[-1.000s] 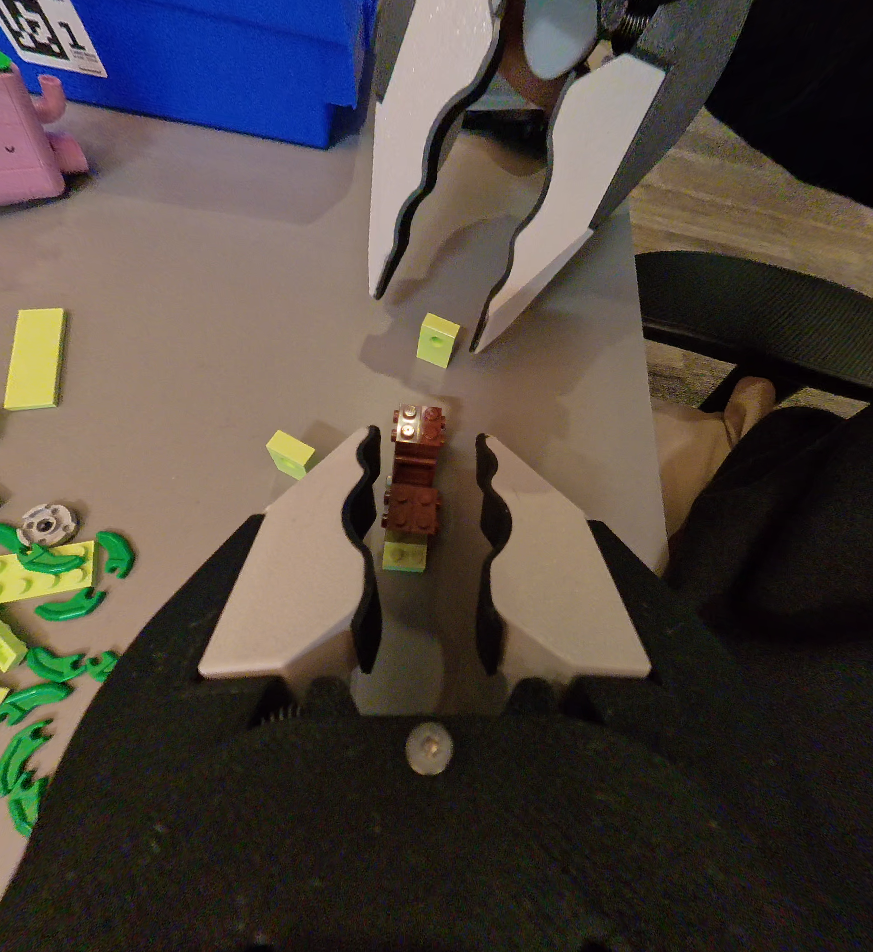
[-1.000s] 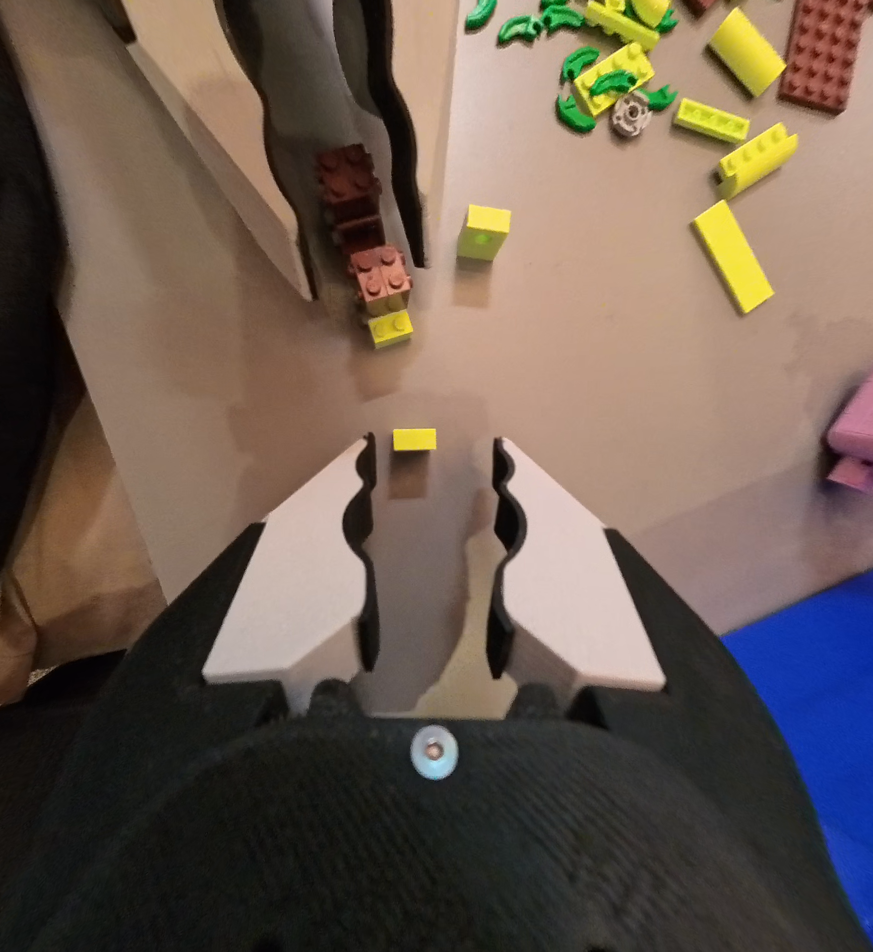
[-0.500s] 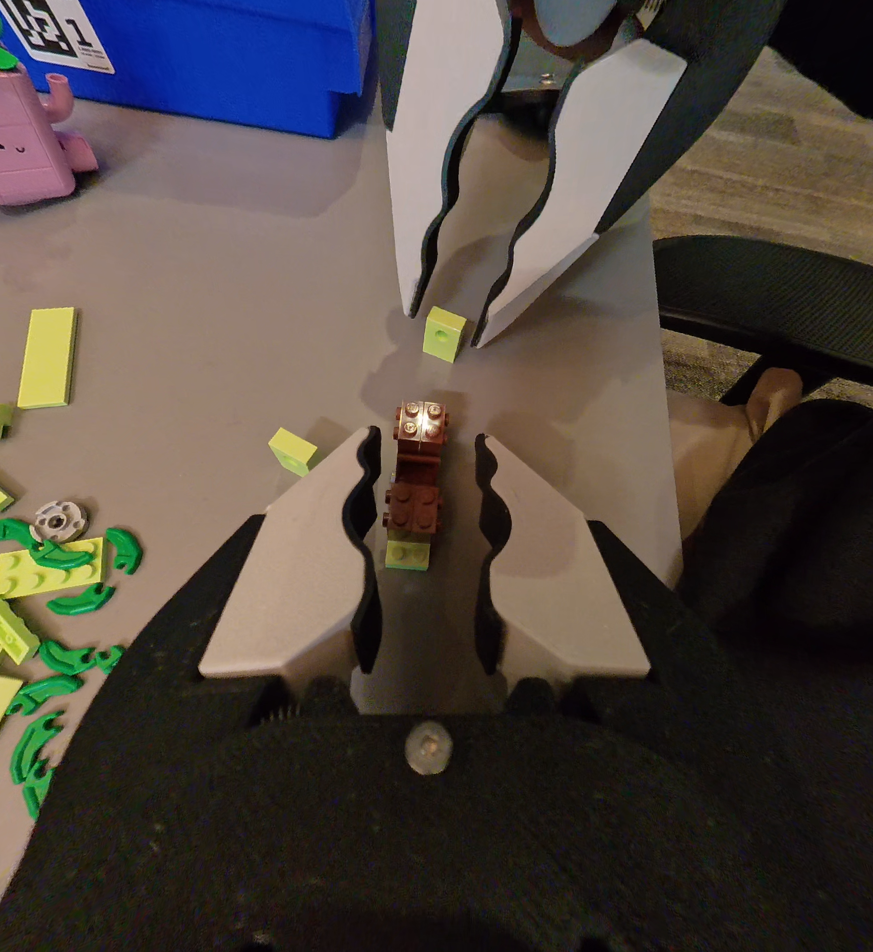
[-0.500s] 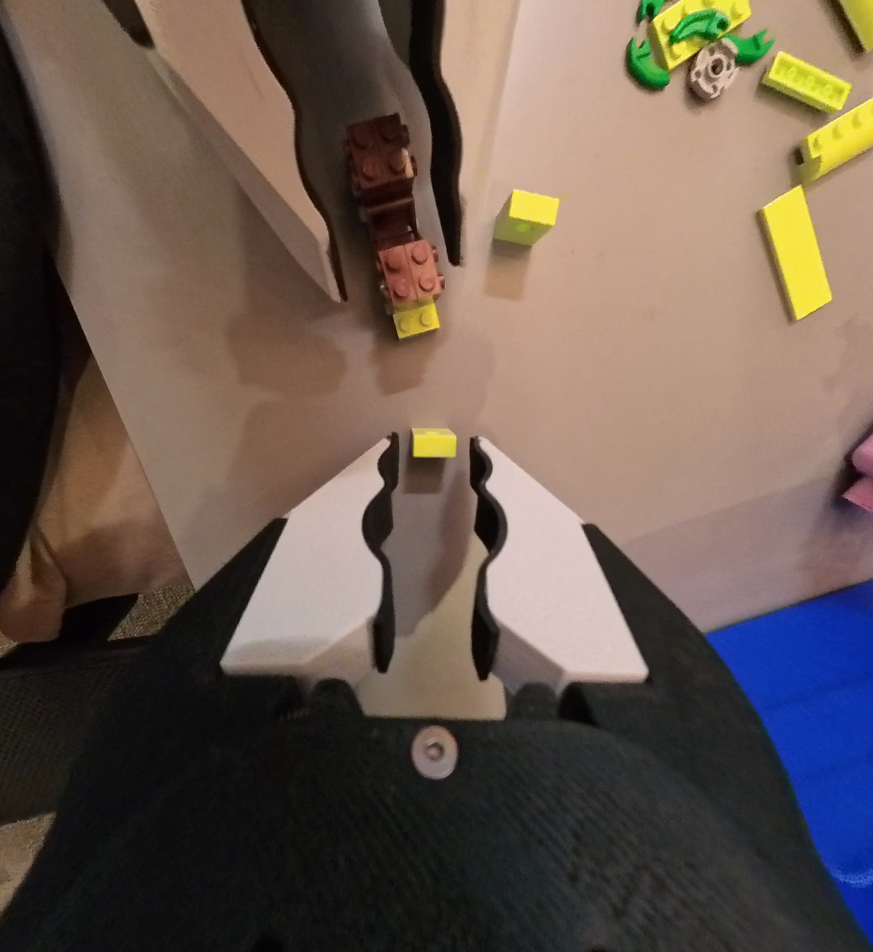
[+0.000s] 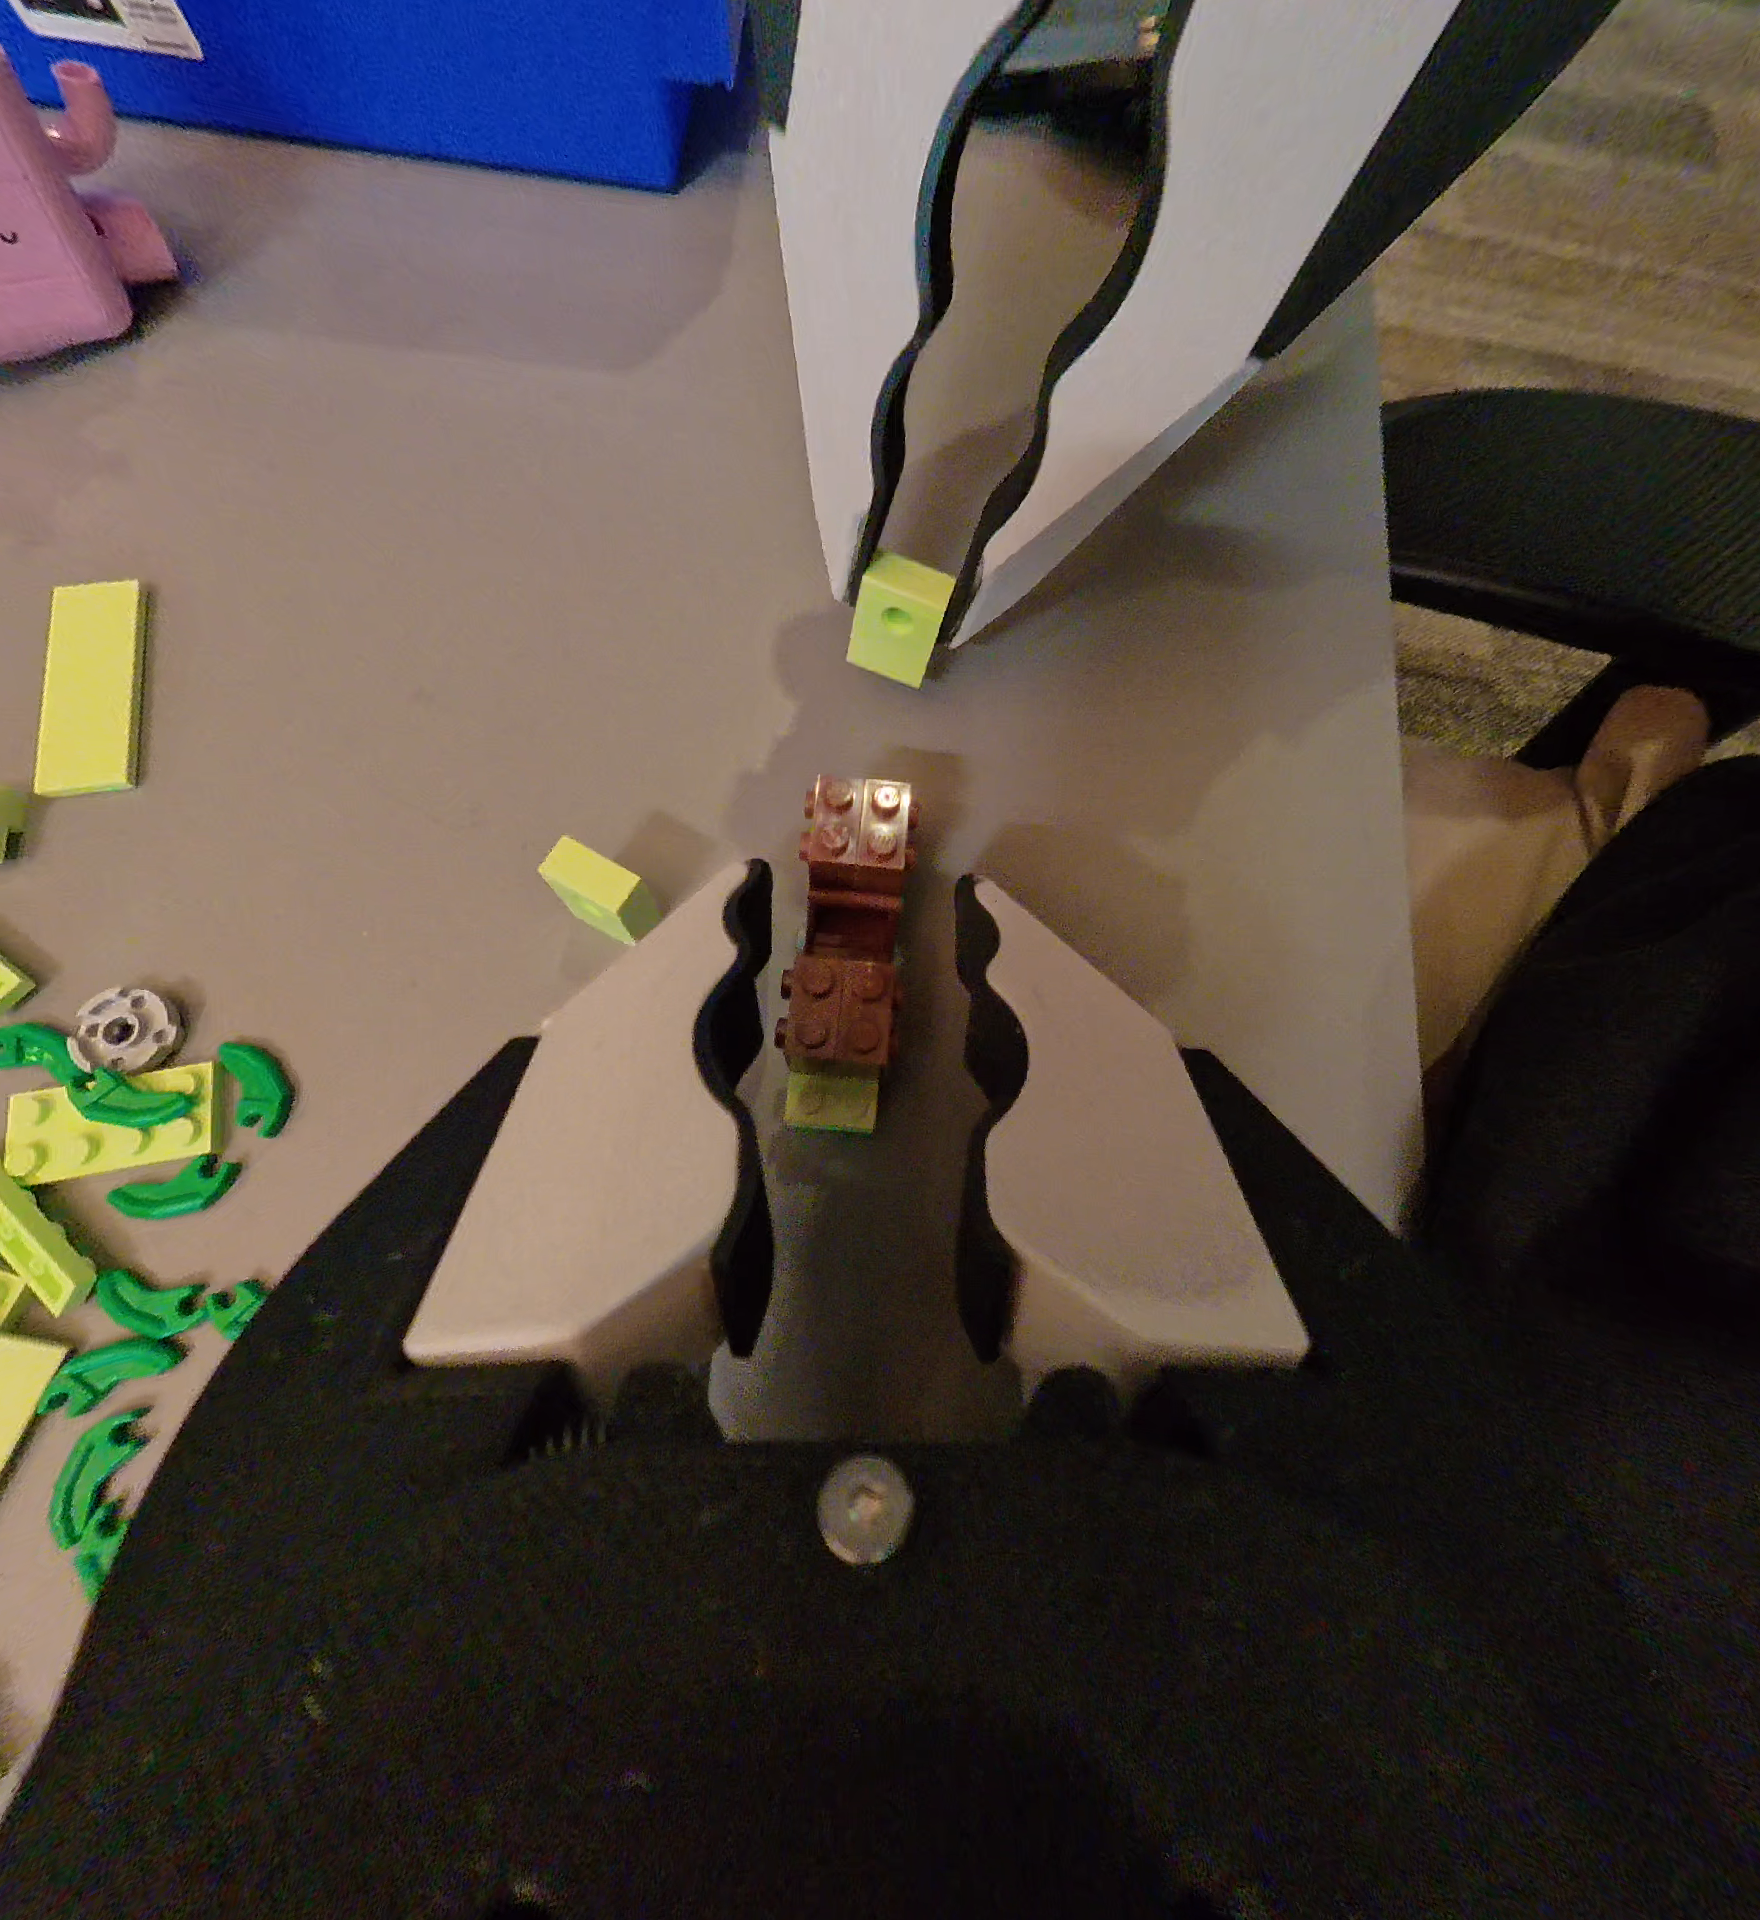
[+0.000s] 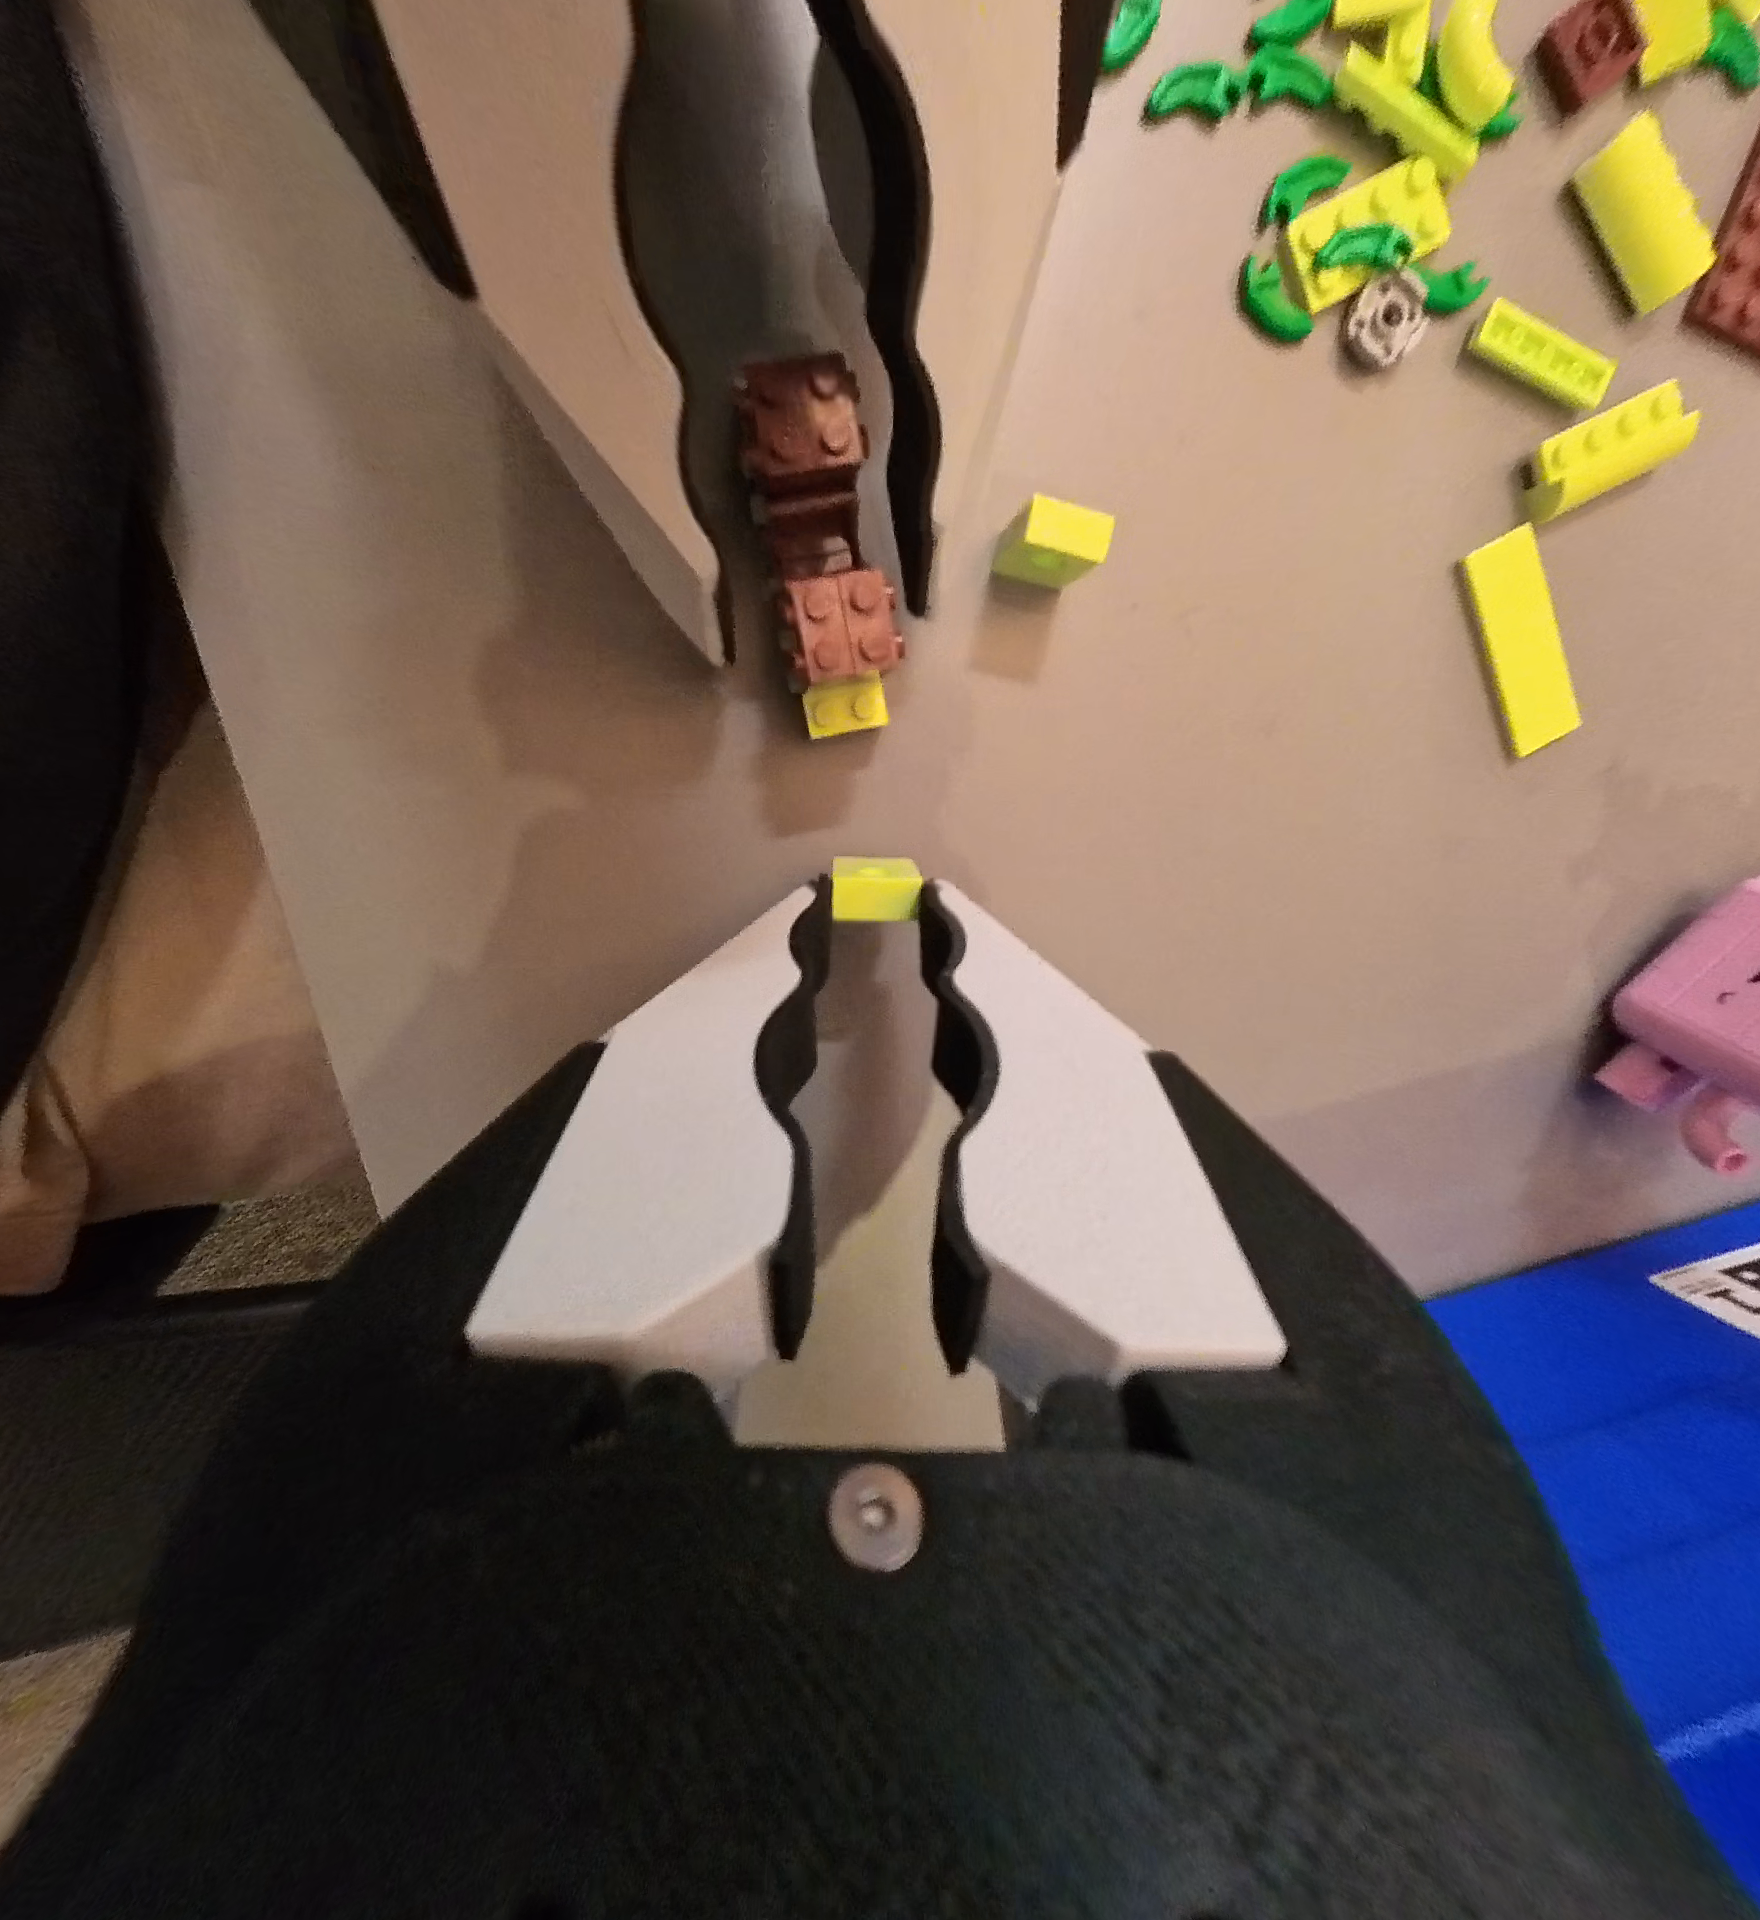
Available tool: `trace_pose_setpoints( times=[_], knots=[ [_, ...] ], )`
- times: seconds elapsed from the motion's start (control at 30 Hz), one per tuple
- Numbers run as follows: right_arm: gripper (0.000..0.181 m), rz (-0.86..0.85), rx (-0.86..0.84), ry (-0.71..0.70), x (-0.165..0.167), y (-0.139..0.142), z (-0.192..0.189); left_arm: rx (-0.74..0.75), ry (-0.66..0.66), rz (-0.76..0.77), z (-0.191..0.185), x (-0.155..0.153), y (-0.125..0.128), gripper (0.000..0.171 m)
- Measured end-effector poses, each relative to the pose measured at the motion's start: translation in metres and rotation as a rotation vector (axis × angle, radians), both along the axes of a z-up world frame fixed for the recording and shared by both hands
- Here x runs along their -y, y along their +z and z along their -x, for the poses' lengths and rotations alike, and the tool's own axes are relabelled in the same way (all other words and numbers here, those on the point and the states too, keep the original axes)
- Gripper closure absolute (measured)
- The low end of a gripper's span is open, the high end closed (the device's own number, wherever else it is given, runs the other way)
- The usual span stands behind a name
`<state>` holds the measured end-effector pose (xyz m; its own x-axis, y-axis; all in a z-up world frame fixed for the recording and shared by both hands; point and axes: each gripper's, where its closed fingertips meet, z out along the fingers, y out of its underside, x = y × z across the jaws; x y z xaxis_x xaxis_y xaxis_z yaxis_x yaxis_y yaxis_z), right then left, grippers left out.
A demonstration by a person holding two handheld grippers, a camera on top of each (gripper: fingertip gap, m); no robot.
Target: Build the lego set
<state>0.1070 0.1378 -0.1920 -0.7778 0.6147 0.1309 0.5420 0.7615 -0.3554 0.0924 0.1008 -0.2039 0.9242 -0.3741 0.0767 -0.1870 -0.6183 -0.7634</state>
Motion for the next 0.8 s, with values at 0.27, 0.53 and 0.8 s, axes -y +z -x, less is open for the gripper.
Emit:
trace_pose_setpoints(
  times=[0.27, 0.53, 0.8],
  knots=[
    [0.167, 0.098, -0.089, 0.171, 0.019, 0.008, 0.014, -0.030, -0.009, 0.049, 0.000, 0.001, -0.008, 0.156],
    [0.167, 0.111, -0.015, 0.278, 0.023, -0.005, 0.010, -0.019, -0.043, 0.059, -0.005, 0.003, -0.009, 0.156],
    [0.167, 0.182, -0.006, 0.261, 0.024, -0.005, 0.011, -0.025, -0.047, 0.057, -0.005, 0.004, -0.009, 0.156]
  ],
)
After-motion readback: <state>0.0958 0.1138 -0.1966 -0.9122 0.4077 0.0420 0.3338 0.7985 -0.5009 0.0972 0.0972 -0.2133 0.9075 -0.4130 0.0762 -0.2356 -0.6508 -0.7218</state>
